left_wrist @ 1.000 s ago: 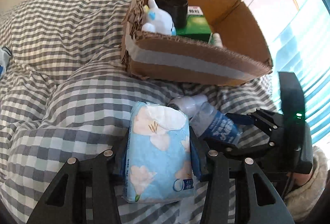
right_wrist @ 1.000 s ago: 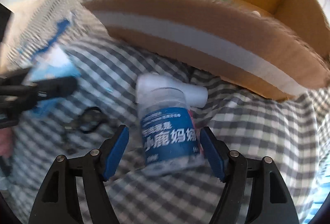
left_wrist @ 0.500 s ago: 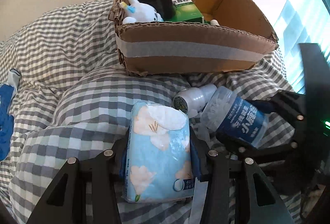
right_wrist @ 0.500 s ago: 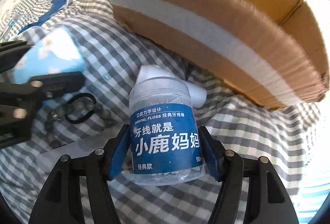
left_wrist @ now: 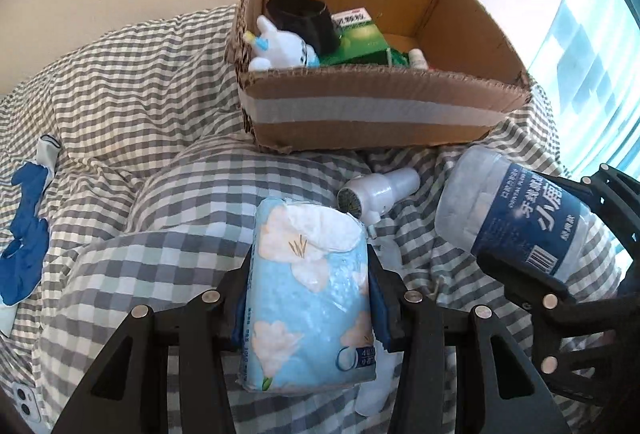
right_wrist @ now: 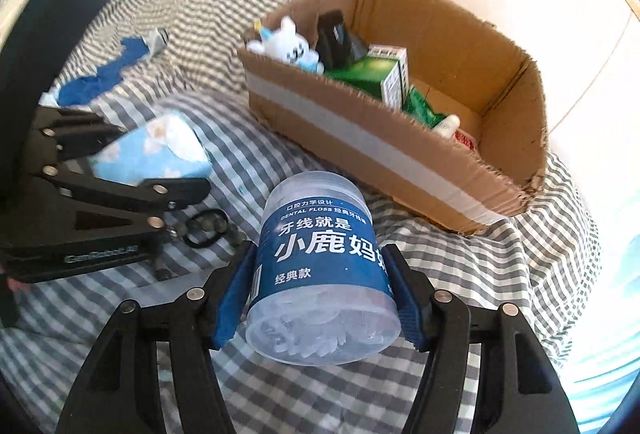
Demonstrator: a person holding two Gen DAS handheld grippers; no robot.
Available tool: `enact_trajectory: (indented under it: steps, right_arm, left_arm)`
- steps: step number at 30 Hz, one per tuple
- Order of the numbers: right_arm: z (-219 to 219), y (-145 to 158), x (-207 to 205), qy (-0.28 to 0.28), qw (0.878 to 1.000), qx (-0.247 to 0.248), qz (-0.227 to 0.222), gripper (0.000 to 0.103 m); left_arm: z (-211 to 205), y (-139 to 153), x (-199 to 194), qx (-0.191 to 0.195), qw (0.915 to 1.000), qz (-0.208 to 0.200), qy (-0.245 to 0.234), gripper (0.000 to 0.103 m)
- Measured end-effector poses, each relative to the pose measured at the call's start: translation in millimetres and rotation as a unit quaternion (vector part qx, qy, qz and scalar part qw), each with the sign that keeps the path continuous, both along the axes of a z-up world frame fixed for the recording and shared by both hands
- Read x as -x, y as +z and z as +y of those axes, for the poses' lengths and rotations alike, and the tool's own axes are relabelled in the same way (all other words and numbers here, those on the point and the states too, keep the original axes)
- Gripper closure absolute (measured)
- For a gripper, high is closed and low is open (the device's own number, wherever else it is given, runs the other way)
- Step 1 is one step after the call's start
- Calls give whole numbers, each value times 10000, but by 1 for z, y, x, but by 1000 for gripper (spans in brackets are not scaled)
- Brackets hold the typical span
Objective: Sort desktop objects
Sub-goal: 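Carry the tissue pack and floss bottle into the cardboard box and release both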
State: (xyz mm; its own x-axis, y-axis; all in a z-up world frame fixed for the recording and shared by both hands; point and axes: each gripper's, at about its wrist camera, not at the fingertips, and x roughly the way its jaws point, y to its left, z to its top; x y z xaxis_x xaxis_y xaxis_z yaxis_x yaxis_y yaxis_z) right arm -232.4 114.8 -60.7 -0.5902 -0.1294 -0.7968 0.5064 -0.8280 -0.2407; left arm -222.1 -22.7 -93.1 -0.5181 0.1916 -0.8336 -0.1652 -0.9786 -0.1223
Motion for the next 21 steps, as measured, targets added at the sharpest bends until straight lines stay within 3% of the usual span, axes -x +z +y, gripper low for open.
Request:
enact_trajectory:
  steps: [11,21]
  right_arm:
    - [23,56,-8,-230,9969,580,475,41]
    - [58,107,25,-627,9870,1151,933,41]
  left_arm:
    - [12,56,3,45,9981,578,-227,55]
    - [28,100,48,13,9927,1136,-416,55]
